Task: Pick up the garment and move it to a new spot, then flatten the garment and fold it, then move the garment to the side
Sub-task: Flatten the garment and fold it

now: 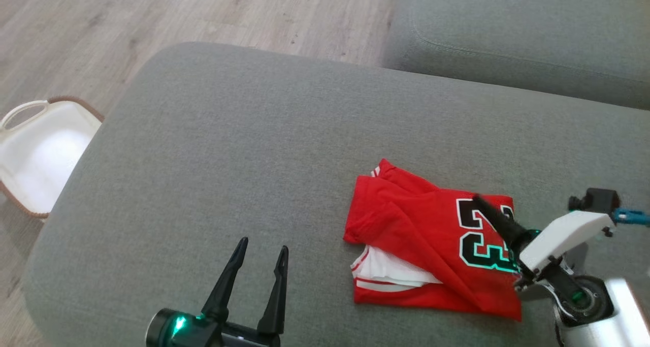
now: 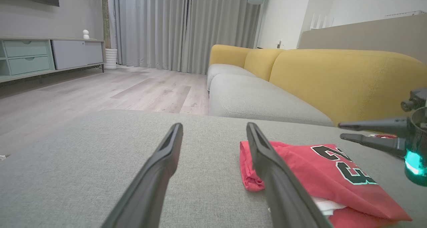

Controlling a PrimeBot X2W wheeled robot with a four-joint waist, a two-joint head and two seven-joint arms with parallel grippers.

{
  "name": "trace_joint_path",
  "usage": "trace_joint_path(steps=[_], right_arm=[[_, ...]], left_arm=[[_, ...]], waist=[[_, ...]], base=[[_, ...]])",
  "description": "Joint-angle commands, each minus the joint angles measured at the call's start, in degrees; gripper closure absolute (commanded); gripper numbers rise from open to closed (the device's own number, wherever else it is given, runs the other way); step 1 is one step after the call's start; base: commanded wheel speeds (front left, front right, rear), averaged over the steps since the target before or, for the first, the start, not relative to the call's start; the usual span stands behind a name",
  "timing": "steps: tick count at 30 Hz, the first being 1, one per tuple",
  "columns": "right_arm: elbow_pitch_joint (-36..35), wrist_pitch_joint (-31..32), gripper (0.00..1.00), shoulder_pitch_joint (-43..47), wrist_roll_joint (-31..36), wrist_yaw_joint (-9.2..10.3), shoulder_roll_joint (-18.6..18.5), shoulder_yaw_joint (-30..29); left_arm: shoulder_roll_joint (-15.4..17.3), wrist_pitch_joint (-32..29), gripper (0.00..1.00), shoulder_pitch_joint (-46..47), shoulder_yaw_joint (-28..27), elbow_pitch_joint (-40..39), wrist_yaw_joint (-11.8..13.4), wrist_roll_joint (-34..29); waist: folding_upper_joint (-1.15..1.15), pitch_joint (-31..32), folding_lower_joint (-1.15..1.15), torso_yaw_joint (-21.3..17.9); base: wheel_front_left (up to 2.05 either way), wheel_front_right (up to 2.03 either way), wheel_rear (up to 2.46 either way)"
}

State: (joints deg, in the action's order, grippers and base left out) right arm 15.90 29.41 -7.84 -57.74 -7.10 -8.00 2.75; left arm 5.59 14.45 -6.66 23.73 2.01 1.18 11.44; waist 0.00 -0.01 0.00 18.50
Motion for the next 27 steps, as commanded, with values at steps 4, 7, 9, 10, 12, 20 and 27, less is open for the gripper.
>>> trace_joint_path(steps=[4,7,9,10,12,20,27], right_arm=[[2.12,9.69,1.0,-3.53,-6.46,-0.39,0.35,-1.95],[5.72,13.68,1.0,-5.21,-7.2,-0.39,1.16,-2.97],[7.77,15.47,1.0,-6.42,-7.63,-0.39,2.04,-3.46],[8.71,15.9,1.0,-7.02,-7.72,-0.39,2.49,-3.68],[10.76,16.48,1.0,-7.83,-6.58,-0.39,3.22,-2.93],[11.0,21.47,1.0,-3.77,-8.19,-0.39,4.99,5.52],[-8.52,14.6,0.02,7.06,-4.28,-0.39,1.27,10.13]], left_arm=[[-1.17,0.55,0.0,1.93,-1.4,-1.35,-0.61,-0.25],[-1.44,0.55,0.0,2.22,-1.06,-1.07,-0.93,-0.11],[-1.6,0.55,0.0,2.42,-0.9,-0.92,-1.09,-0.02],[-1.67,0.55,0.0,2.54,-0.81,-0.8,-1.21,0.01],[-1.8,0.55,0.0,2.7,-0.68,-0.44,-1.38,-0.01],[-2.25,0.55,0.0,3.29,0.23,0.82,-1.49,-0.07],[-2.36,0.55,0.0,0.67,-3.22,1.39,0.8,2.27]], waist=[[0.0,-0.31,0.0,1.52],[0.0,-0.77,0.0,2.65],[0.0,-1.12,0.0,3.33],[0.0,-1.2,0.0,3.66],[0.0,-1.12,0.0,4.06],[0.0,0.68,0.0,4.01],[0.0,3.86,0.0,0.4]], base=[[0.0,0.0,0.0],[0.0,0.0,0.0],[0.0,0.0,0.0],[0.0,0.0,0.0],[0.0,0.0,0.0],[0.0,0.0,0.0],[0.0,0.0,0.0]])
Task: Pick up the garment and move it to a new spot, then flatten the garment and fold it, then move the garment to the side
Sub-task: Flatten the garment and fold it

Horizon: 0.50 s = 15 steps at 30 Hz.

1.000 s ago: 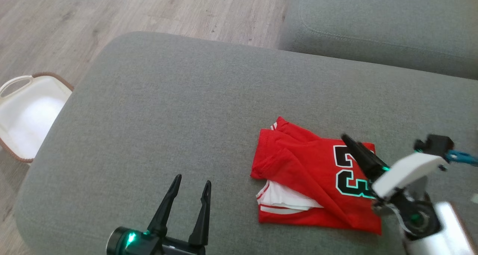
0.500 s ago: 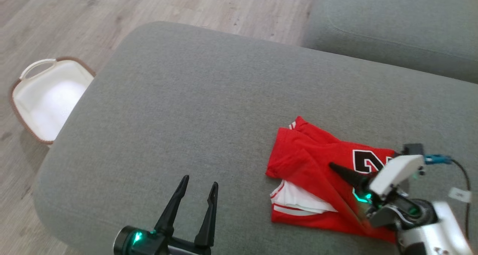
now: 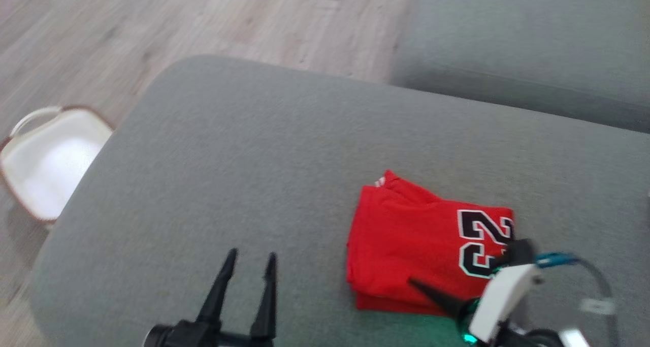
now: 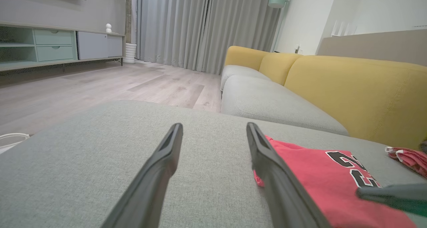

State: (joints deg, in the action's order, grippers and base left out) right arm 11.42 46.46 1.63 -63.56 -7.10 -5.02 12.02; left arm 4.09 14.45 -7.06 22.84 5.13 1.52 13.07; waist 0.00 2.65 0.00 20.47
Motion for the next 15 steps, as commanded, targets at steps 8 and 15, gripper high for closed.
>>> trace_joint_path(steps=[8,15], right_arm=[[-14.94,-36.16,0.0,1.16,21.69,-0.39,-9.28,6.93],[-7.0,-58.67,0.0,4.1,40.01,-0.39,-7.56,2.61]], left_arm=[[-0.56,0.55,0.0,-0.89,-6.66,-1.17,2.84,1.55],[0.4,0.55,0.0,-2.82,-9.59,-3.13,4.26,-1.11]], waist=[[0.0,3.49,0.0,-6.91],[0.0,5.17,0.0,-10.0]], base=[[0.0,0.0,0.0],[0.0,0.0,0.0]])
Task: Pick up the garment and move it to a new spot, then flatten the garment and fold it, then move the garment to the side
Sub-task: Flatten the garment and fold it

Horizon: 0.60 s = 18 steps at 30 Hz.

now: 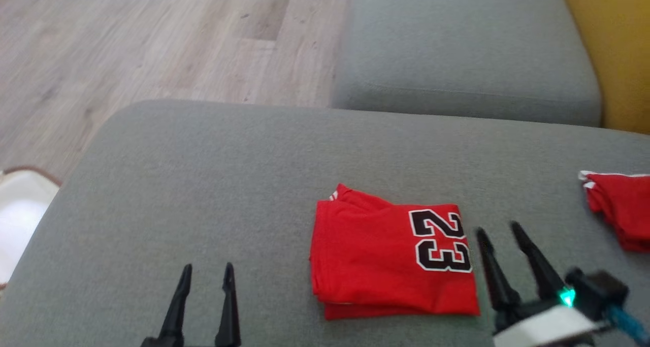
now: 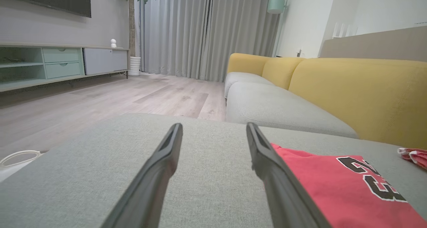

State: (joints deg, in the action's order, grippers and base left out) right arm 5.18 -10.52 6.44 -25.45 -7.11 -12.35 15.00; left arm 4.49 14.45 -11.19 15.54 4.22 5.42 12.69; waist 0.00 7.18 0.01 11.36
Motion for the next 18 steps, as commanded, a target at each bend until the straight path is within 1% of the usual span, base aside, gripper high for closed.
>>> trace_joint_path(steps=[1,3,4,5,8,10,18], right_arm=[[0.46,-2.91,0.0,-0.14,4.41,-0.37,0.45,-1.87],[2.13,-4.11,0.0,1.06,7.83,-0.37,2.42,-4.97],[2.4,-4.4,0.0,1.99,10.42,-0.37,4.26,-7.83],[1.92,-4.42,0.0,2.51,11.6,-0.37,5.01,-9.18],[1.93,-4.45,0.0,4.34,14.51,-0.37,5.81,-8.73],[1.91,-4.46,0.0,4.67,15.17,-0.37,5.98,-8.67],[1.66,-4.47,0.0,5.76,15.64,-0.37,7.65,-10.02]], left_arm=[[-0.03,0.55,0.0,0.84,-2.68,-2.63,0.51,-1.06],[-0.01,0.55,0.0,-0.06,-3.19,-3.55,0.69,-2.24],[0.1,0.55,0.0,-0.86,-3.34,-4.27,0.26,-3.54],[0.09,0.55,0.0,-1.3,-3.37,-4.56,-0.2,-3.92],[0.15,0.55,0.0,-2.24,-3.63,-4.66,-1.4,-5.06],[0.12,0.55,0.0,-2.41,-3.82,-4.59,-1.68,-5.28],[-0.46,0.55,0.0,-2.41,-5.03,-3.88,-3.11,-6.15]], waist=[[0.0,0.74,-0.01,-1.17],[0.0,0.96,-0.01,-1.64],[0.0,1.13,-0.01,-2.01],[0.0,1.18,-0.01,-2.2],[0.0,1.25,-0.01,-2.6],[0.0,1.26,-0.01,-2.71],[0.0,1.21,-0.01,-2.99]], base=[[0.0,0.0,0.0],[0.0,0.0,0.0],[0.0,0.0,0.0],[0.0,0.0,0.0],[0.0,0.0,0.0],[0.0,0.0,0.0],[0.0,0.0,0.0]])
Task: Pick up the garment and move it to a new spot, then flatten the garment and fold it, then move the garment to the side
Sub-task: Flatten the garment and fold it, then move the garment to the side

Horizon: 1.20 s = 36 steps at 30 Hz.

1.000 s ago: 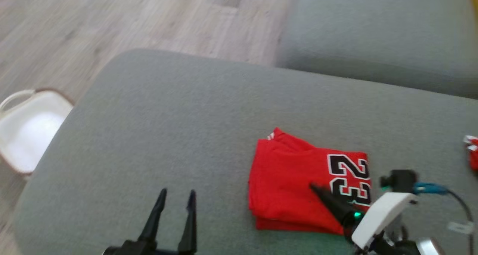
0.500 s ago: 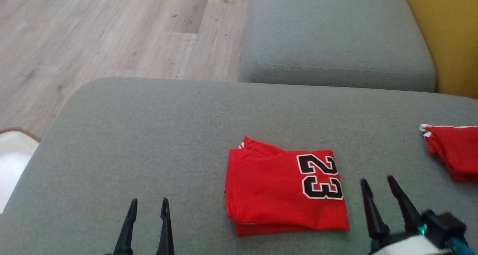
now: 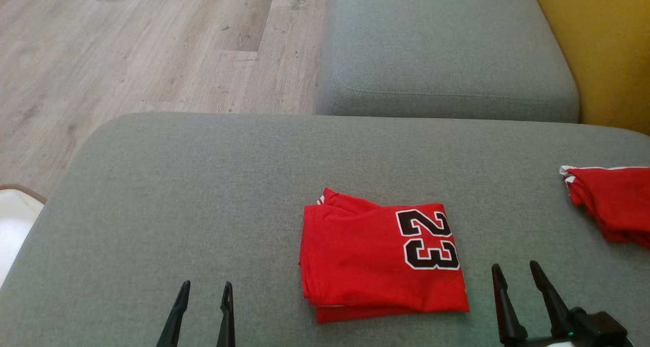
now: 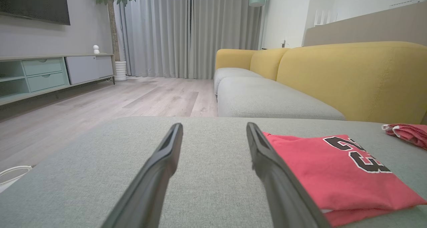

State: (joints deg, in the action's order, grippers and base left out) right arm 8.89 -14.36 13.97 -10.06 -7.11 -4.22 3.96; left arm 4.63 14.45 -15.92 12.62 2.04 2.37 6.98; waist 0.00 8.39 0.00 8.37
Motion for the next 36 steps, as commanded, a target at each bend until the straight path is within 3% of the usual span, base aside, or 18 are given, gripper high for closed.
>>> trace_joint_path(steps=[1,36], right_arm=[[-1.99,-0.62,0.0,-1.76,0.39,-0.37,-0.45,1.05],[-0.9,-0.63,0.0,-2.28,2.21,-0.37,-0.16,2.56]], left_arm=[[-0.68,0.55,0.0,2.33,-2.21,-1.56,-0.17,-0.49],[-1.67,0.55,0.0,1.78,-2.86,-1.65,-1.94,-2.37]], waist=[[0.0,0.0,0.0,-0.02],[0.0,-1.15,0.0,-1.34]], base=[[0.0,0.0,0.0],[0.0,0.0,0.0]])
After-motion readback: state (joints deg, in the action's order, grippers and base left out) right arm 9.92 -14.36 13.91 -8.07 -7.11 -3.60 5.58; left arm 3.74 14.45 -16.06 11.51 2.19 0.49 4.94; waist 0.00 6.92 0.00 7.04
